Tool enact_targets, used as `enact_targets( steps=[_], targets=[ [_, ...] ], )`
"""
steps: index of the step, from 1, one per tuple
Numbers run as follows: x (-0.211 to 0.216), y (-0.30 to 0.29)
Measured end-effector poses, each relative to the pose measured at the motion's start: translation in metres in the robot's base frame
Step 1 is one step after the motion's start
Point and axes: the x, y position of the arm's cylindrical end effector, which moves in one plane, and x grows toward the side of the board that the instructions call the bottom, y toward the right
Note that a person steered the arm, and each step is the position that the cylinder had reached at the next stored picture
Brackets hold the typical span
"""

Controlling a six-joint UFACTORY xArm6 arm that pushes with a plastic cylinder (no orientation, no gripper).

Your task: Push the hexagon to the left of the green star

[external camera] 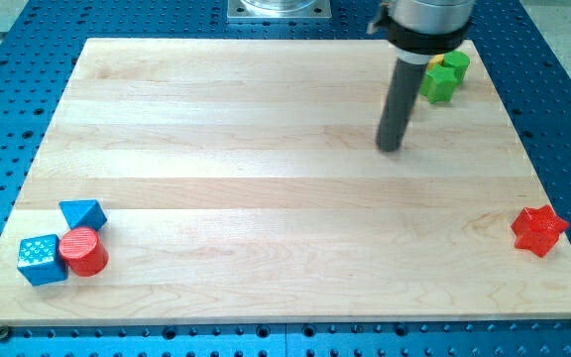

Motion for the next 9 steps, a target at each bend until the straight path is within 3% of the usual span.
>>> enact_targets(
  steps=[1, 2, 6, 7, 9],
  targets=[
    [-0.043, 0.015],
    [-0.059, 0.025],
    [-0.093, 0.027],
    [-0.077, 0.021],
    [0.037, 0.025]
  ],
)
